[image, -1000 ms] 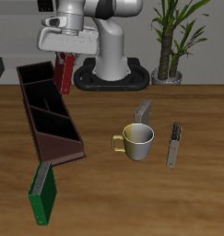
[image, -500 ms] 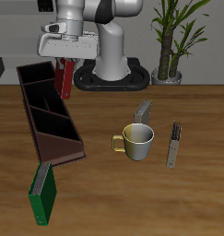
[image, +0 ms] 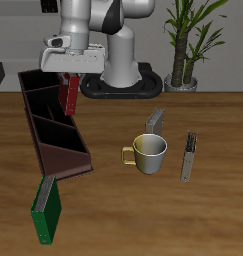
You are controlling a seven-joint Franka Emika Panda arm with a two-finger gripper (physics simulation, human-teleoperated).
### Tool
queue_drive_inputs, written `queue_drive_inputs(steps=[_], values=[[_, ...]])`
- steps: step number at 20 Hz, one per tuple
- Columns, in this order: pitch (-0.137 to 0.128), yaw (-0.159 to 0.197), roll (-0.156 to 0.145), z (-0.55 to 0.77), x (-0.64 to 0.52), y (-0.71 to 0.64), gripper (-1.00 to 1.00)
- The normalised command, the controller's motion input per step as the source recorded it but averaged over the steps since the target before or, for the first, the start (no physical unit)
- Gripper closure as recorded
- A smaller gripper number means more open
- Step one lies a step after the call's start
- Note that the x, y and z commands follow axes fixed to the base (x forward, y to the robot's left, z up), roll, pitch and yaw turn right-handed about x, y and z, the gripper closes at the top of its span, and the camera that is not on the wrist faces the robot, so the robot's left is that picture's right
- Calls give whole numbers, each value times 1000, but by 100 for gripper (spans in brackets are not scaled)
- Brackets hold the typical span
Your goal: Place the red book into the right desk caddy's front compartment
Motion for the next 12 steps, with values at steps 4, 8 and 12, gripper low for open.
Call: queue_drive_inputs(steps=[4,8,12], values=[[18,-20,3,-160,-45,-3,100],[40,-10,-6,-213,17,-52,100],[23,-6,-25,-132,18,-132,100]])
